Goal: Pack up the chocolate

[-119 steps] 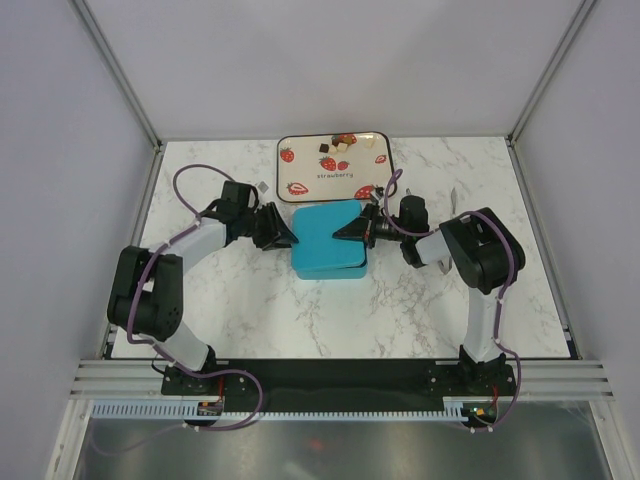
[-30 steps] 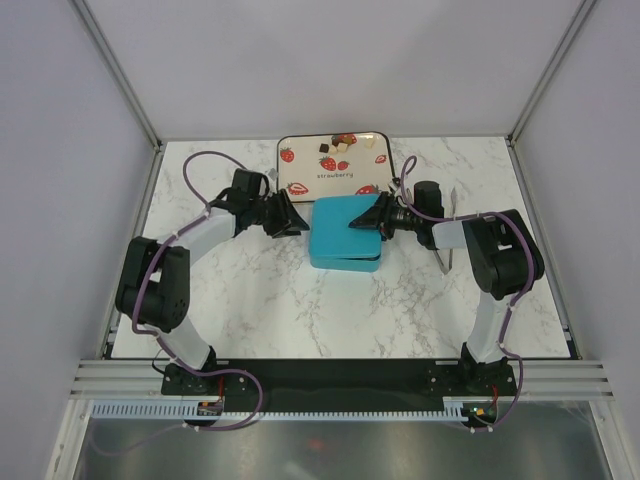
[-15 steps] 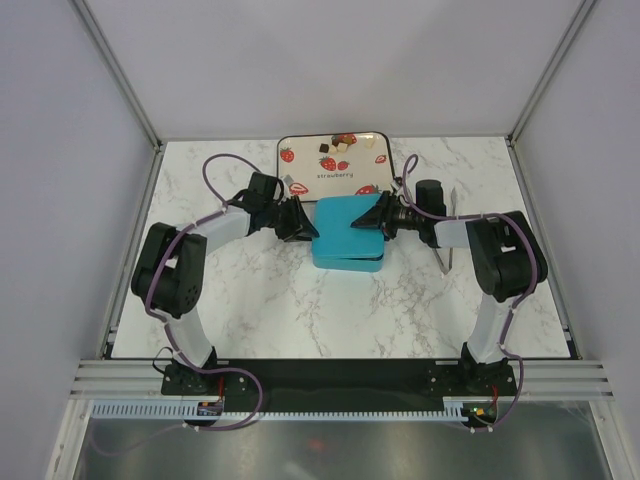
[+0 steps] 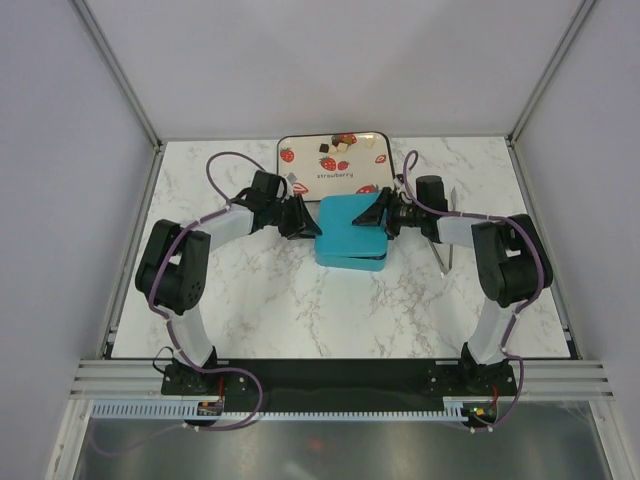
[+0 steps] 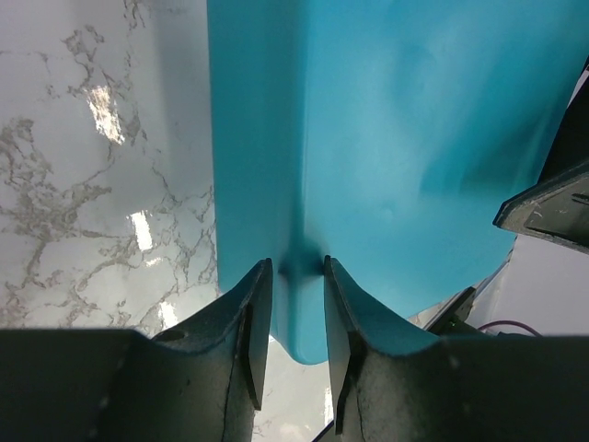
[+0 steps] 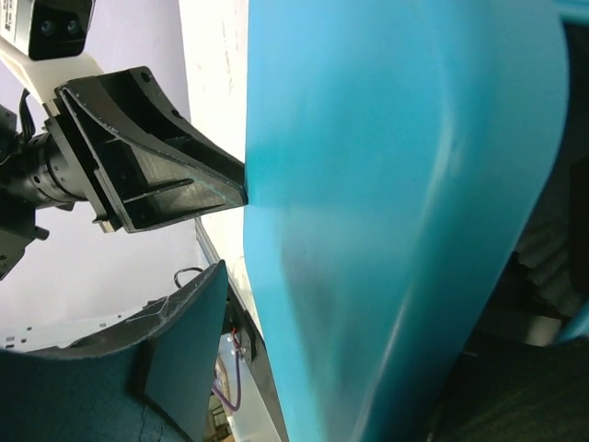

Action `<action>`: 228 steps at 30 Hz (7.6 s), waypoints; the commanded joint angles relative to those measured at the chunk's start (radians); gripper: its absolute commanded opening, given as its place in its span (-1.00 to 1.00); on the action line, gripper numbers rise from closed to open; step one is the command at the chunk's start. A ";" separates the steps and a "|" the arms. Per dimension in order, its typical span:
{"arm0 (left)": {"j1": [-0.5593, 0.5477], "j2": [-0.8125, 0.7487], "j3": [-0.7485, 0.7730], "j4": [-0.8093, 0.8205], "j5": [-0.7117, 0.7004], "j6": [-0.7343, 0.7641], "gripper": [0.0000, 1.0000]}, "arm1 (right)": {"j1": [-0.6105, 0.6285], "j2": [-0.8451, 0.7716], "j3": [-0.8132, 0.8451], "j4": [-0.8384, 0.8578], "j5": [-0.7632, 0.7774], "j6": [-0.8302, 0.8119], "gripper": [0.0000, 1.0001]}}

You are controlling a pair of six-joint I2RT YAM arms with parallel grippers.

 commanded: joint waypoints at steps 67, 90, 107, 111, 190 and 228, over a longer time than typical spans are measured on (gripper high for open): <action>0.061 -0.380 -0.134 -0.243 -0.362 0.023 -0.10 | 0.338 0.045 -0.021 0.140 0.109 0.021 -0.47; 0.127 -0.520 -0.089 -0.312 -0.315 0.083 0.02 | 0.408 -0.066 0.111 0.076 0.099 0.051 -0.55; 0.106 -0.324 -0.101 -0.158 -0.088 0.095 0.01 | 0.266 -0.198 -0.153 0.372 0.152 0.227 -0.61; 0.096 -0.284 -0.119 -0.117 -0.068 0.087 -0.04 | 0.234 -0.208 -0.191 0.396 0.163 0.230 -0.61; 0.006 -0.190 -0.145 -0.056 -0.057 0.052 -0.26 | 0.141 -0.432 -0.050 -0.526 0.592 -0.156 0.26; -0.003 -0.242 -0.004 -0.249 -0.250 0.066 0.04 | 0.119 -0.381 -0.095 -0.433 0.700 -0.202 0.38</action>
